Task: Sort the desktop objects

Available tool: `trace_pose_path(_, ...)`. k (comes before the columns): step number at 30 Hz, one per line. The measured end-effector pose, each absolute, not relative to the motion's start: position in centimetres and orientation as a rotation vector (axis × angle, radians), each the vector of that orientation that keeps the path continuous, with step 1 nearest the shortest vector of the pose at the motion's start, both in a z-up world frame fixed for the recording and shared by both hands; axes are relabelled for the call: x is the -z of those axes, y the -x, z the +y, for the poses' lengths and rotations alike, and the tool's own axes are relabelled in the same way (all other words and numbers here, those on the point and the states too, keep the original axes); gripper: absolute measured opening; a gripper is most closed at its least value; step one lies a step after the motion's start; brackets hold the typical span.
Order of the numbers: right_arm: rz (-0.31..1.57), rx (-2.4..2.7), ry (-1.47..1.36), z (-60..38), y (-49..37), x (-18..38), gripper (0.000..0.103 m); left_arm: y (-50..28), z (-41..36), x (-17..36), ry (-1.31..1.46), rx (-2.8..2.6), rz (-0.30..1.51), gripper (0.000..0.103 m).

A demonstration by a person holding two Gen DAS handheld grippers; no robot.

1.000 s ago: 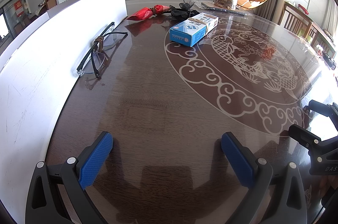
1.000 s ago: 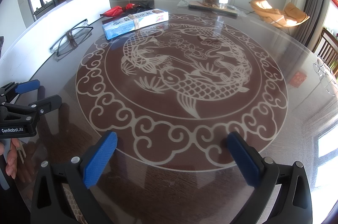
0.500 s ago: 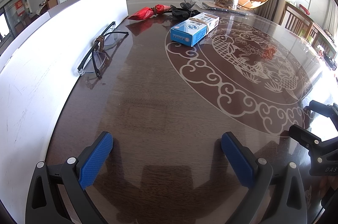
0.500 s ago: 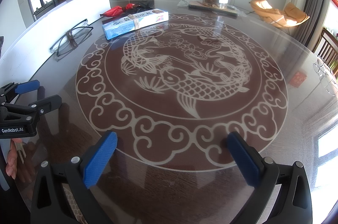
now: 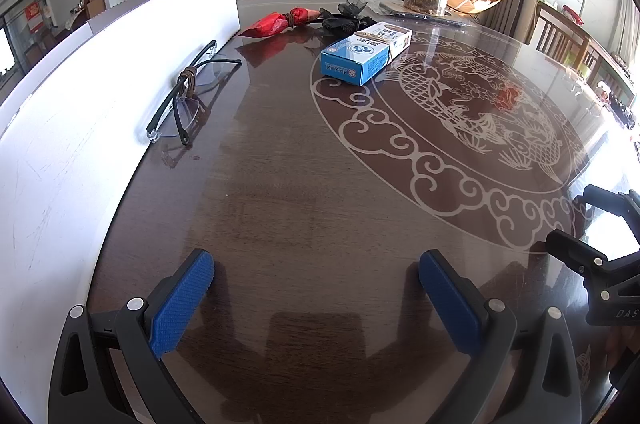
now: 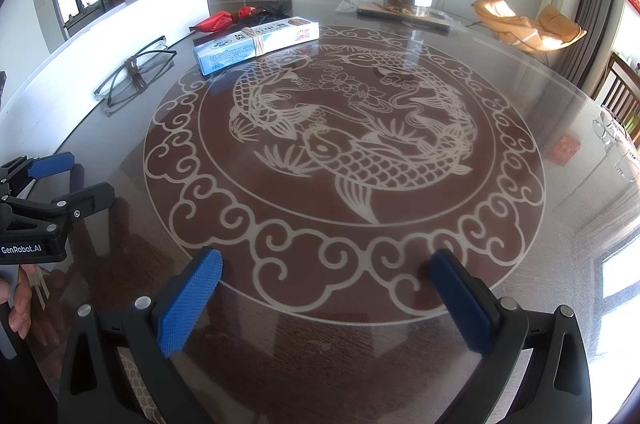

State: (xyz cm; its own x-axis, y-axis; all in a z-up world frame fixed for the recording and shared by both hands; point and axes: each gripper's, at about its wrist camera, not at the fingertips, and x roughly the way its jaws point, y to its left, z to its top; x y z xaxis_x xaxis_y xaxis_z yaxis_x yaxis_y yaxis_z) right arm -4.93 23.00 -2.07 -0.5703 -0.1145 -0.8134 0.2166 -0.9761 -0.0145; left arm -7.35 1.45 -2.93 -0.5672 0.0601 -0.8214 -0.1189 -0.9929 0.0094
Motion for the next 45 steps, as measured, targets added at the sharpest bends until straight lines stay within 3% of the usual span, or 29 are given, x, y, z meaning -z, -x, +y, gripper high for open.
trace_pose_path(45, 0.166, 2.624, -1.347, 23.00, 5.00, 2.10, 0.103, 6.74, 0.71, 2.89, 1.427, -2.714, 0.074, 0.103)
